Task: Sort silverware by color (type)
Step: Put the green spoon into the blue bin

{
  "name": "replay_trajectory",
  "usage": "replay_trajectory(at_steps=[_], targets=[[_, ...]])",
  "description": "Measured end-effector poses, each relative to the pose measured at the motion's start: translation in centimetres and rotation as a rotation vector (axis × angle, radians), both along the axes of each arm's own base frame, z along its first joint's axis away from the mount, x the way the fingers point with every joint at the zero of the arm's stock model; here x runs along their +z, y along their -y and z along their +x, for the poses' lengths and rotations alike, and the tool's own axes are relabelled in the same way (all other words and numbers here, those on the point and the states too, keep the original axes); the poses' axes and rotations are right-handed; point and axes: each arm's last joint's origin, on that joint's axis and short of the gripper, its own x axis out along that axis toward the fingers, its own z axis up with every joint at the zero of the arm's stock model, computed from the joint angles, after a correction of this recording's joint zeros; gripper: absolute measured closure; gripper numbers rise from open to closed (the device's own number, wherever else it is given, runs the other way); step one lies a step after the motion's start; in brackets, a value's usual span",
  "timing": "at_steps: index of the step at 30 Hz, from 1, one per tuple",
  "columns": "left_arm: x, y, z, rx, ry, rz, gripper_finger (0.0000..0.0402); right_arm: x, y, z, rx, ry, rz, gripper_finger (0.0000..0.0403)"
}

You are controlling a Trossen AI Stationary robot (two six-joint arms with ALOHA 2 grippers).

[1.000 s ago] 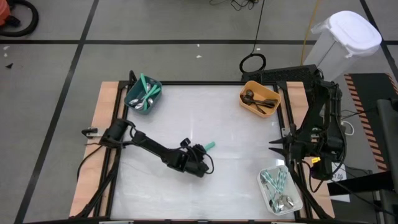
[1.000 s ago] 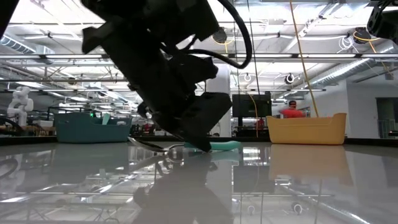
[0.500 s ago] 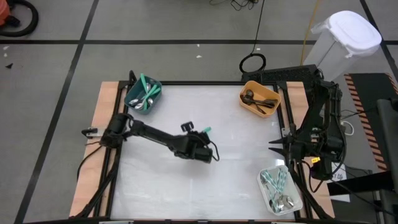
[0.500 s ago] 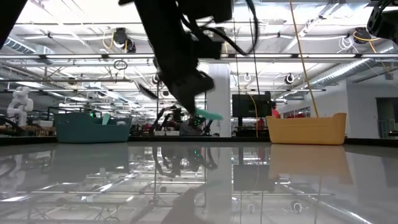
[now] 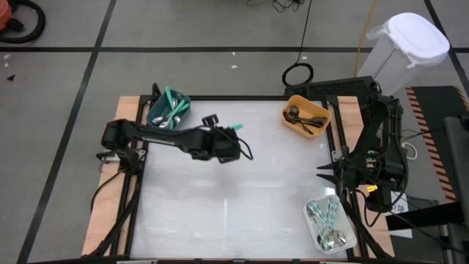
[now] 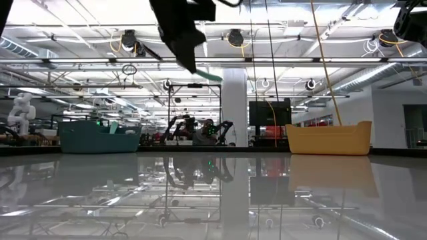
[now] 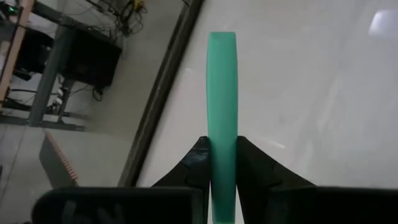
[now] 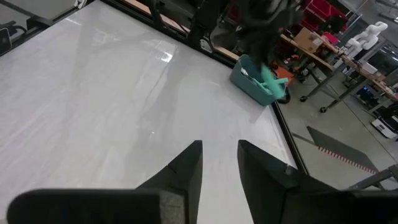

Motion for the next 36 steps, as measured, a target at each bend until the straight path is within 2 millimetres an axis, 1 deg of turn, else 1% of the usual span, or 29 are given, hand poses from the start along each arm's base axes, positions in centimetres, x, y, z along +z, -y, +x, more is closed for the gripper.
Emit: replay_trajectory(at_steps=[4, 8, 11, 14, 17, 19, 21, 23, 25, 27, 28, 31, 34, 36], targets=[[1.9, -1.2, -1.6, 0.029, 0.003, 0.015, 0.0357, 0.0, 0.0, 0.0, 0.0, 0.0, 0.0, 0.0307], [3.1, -2.0, -3.0, 0.067, 0.003, 0.012, 0.0357, 0.0, 0.0, 0.0, 0.0, 0.0, 0.0, 0.031], [3.7, -2.5, -3.6, 0.092, 0.023, 0.016, 0.0357, 0.1, 0.1, 0.0, 0.0, 0.002, 0.008, 0.0325], [3.3, -3.0, -4.5, 0.114, 0.025, 0.032, 0.0357, 0.2, 0.4, -0.1, 0.0, 0.006, 0.024, 0.0359], [1.9, -3.6, -7.1, 0.165, 0.028, 0.033, 0.0357, 0.5, 0.8, -0.2, 0.0, 0.012, 0.05, 0.0394], [1.2, -3.9, -8.9, 0.195, 0.109, 0.029, 0.0357, 0.6, 1.0, -0.2, -0.003, 0.018, 0.074, 0.0396], [0.1, -4.2, -11.2, 0.226, 0.14, 0.026, 0.0357, 0.7, 1.2, -0.3, -0.006, 0.022, 0.084, 0.0395], [-0.3, -4.7, -13.0, 0.271, 0.25, 0.014, 0.0357, 0.7, 1.3, -0.3, -0.003, 0.032, 0.076, 0.04], [-1.2, -5.3, -15.2, 0.341, 0.268, 0.006, 0.0357, 0.9, 1.6, -0.3, -0.006, 0.063, 0.064, 0.04], [-1.5, -5.9, -16.9, 0.405, 0.325, 0.008, 0.0357, 1.0, 1.8, -0.3, -0.008, 0.093, 0.055, 0.0399], [-1.8, -6.3, -17.6, 0.431, 0.32, 0.009, 0.0357, 1.1, 2.0, -0.4, -0.01, 0.109, 0.048, 0.04], [-2.1, -7.5, -19.0, 0.491, 0.346, 0.032, 0.0357, 1.4, 2.5, -0.5, -0.016, 0.151, 0.026, 0.0401], [-2.4, -9.0, -19.6, 0.499, 0.304, 0.06, 0.0357, 1.5, 3.1, -0.6, -0.025, 0.191, 0.02, 0.0401], [-3.0, -10.0, -19.8, 0.465, 0.237, 0.069, 0.0357, 1.6, 3.4, -0.7, -0.026, 0.196, 0.023, 0.0401]])
